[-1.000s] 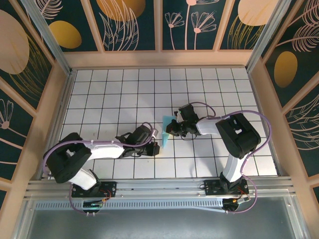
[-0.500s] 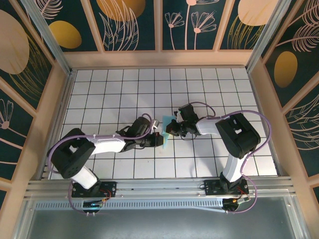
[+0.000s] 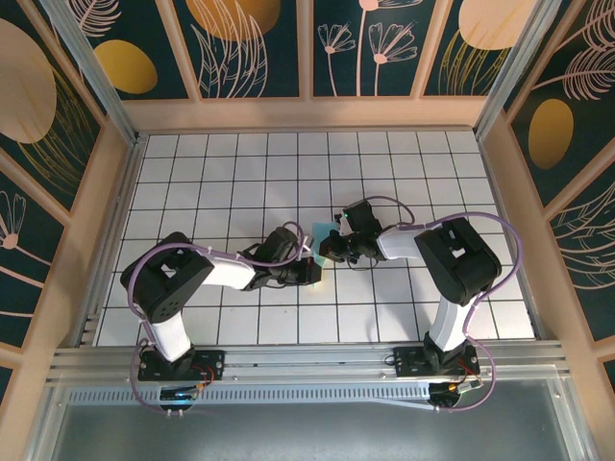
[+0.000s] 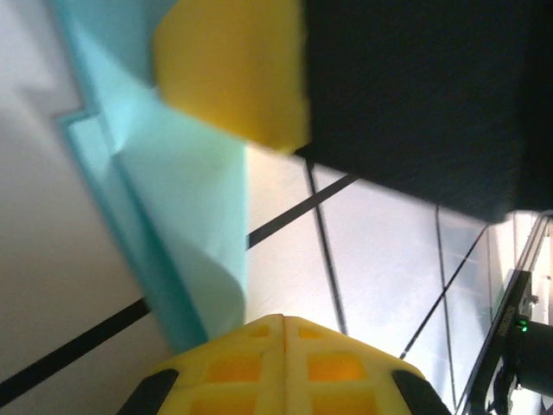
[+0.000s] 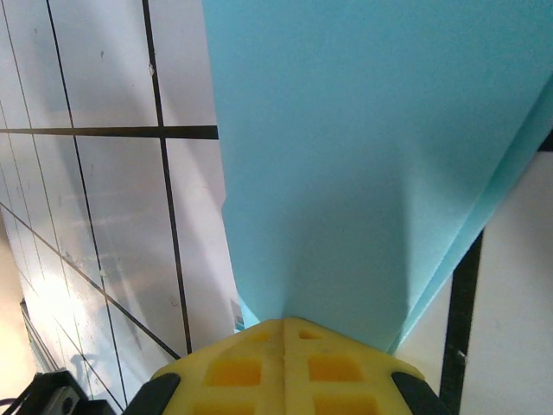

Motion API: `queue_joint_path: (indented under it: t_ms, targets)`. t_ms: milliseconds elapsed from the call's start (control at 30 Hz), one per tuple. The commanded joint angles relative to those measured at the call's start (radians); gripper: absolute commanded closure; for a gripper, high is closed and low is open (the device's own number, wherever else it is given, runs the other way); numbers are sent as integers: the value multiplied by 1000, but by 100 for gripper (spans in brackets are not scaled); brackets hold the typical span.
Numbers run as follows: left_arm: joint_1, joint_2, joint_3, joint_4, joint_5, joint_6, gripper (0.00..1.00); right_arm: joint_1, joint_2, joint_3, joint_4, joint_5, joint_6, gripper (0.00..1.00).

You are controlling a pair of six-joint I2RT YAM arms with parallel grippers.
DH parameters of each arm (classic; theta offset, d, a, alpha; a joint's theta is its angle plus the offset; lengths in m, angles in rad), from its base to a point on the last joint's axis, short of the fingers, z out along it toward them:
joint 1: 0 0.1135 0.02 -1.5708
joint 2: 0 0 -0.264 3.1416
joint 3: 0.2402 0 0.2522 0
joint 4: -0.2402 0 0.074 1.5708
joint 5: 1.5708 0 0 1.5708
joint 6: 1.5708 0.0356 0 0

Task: Fold a paper plane with a square sheet of paper (fold left side to right side)
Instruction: Fold the wing for the fifth time at the center of the table.

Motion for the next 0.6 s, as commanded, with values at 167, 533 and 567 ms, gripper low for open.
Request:
queue_joint_path:
  t_ms: [167, 533, 567]
  targets:
    - [-5, 21, -77, 53, -35, -50, 100, 2, 4, 31, -169, 62, -28, 100]
    - [-12, 24, -84, 30, -64, -48, 100, -58, -1, 144, -181, 45, -67, 100]
    - [-13, 24, -82, 28, -64, -49, 100, -64, 9, 148, -177, 42, -68, 100]
